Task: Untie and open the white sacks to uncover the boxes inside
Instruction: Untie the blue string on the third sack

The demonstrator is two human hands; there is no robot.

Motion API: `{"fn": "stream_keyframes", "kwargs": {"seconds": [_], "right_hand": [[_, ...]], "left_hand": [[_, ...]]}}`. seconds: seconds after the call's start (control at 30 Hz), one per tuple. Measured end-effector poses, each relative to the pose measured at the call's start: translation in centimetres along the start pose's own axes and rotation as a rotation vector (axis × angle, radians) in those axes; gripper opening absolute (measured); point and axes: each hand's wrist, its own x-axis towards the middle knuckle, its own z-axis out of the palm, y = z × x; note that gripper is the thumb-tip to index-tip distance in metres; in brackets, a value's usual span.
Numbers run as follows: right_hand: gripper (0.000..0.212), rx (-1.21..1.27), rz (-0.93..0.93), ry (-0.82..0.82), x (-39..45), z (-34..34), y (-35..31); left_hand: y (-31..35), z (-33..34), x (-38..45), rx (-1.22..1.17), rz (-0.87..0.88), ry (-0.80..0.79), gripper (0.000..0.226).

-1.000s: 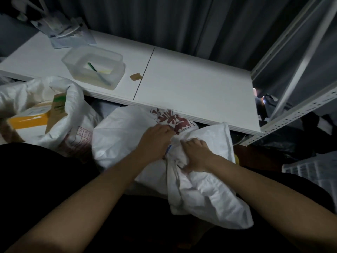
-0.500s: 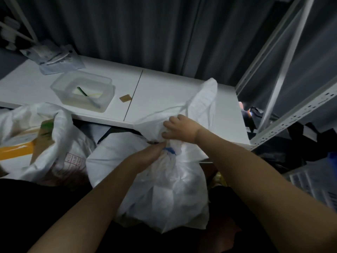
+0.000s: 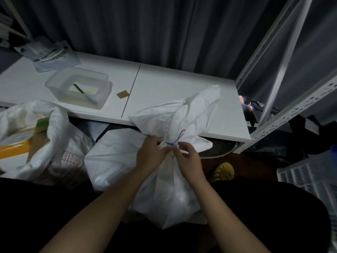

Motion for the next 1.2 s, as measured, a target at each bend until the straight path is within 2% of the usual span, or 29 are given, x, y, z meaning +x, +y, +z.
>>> {"fn": "stream_keyframes", "kwargs": {"seconds": [0.1, 0.17, 0.3, 0.4, 0.5, 0.57, 0.63, 0.77, 0.83, 0.93, 1.07, 1.2], "right_hand": [[0.017, 0.091, 0.004, 0.13, -0.2, 2.1, -1.2], [0.02, 0.14, 0.012, 0.191, -0.2, 2.7, -1.6], [0.024, 0.278, 0.095, 0.19, -0.4, 2.9, -0.8], [0.022, 0.343, 0.132, 0.151, -1.0, 3.3, 0.2], [0.02, 0.393, 0.115, 0.101, -1.2, 3.7, 0.2], [0.021, 0.356, 0.103, 0.078, -0.9, 3.9, 0.1], [0.019, 0.36, 0.12, 0.068, -0.6, 4.0, 0.3], [0.019, 0.333, 0.137, 0.062, -0.4, 5.4, 1.0], [0.02, 0.315, 0.152, 0.08, -0.7, 6.4, 1.7], [0.017, 0.307, 0.16, 0.09, -1.1, 7.2, 2.5], [0.019, 0.289, 0.121, 0.077, -1.4, 7.4, 3.0], [0.019, 0.289, 0.098, 0.049, -1.6, 7.3, 3.1]], "left_hand": [[0.2, -0.8, -1.7, 0.096, 0.118, 0.094, 0.031], [0.3, -1.6, -3.0, 0.082, 0.167, 0.148, 0.031], [-0.7, -2.6, -4.4, 0.077, 0.198, 0.107, 0.028], [-1.6, -3.4, -4.4, 0.239, 0.462, 0.165, 0.041], [-1.9, -4.5, -2.5, 0.457, 0.777, 0.295, 0.026], [-2.0, -4.7, -1.0, 0.468, 0.896, 0.245, 0.022], [-2.4, -4.5, -0.5, 0.455, 0.873, 0.172, 0.034], [-3.9, -3.7, -0.5, 0.455, 0.613, 0.005, 0.052], [-4.5, -3.4, -0.6, 0.454, 0.495, -0.052, 0.042], [-5.3, -2.8, -1.3, 0.372, 0.365, -0.027, 0.031], [-5.8, -2.3, -1.8, 0.274, 0.301, 0.019, 0.013], [-5.4, -2.1, -2.1, 0.234, 0.233, 0.057, 0.011]]}}
